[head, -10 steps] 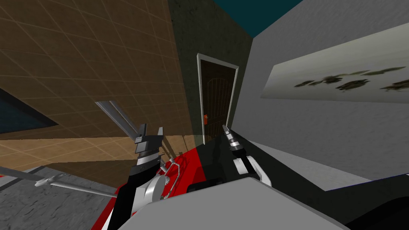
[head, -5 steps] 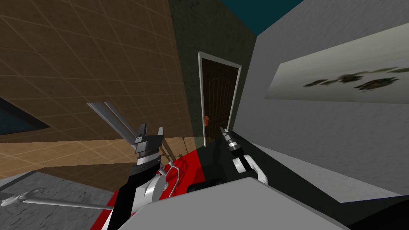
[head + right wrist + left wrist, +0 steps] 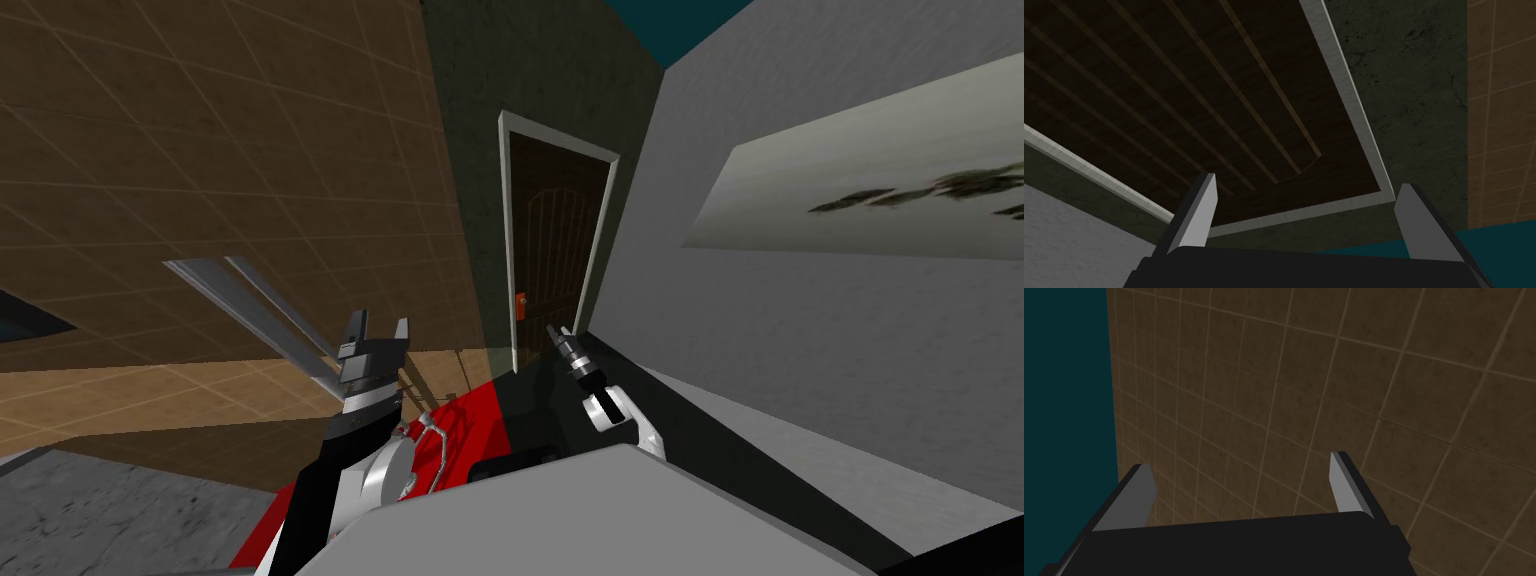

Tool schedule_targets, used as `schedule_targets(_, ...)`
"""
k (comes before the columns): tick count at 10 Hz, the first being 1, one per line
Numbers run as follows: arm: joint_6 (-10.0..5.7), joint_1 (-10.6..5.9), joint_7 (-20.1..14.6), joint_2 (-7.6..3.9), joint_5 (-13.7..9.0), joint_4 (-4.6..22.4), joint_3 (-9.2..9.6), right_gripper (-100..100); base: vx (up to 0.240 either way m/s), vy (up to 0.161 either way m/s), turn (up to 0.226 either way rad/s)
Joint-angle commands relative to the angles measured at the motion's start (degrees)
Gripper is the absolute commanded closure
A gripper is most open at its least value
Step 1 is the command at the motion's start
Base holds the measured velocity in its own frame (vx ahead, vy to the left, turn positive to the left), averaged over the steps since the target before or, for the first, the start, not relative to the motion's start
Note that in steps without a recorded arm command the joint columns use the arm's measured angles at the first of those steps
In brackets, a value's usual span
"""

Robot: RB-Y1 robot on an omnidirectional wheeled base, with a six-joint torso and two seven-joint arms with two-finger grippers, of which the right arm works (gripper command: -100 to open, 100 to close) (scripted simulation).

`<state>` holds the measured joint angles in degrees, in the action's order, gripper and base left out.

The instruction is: Pull the door open

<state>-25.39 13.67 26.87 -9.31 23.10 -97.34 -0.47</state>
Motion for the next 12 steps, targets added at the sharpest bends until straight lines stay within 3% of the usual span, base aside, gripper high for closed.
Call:
schedule_targets(1, 0.09, -0.69, 1.84, -0.27, 1.39, 1.75, 0.18, -100, 0.137, -0.009, 0.026)
schedule_targets(12, -0.75, -6.55, 12.89, -3.39, 10.0, 16.16, -0.02, -100, 0.157, -0.015, 0.033)
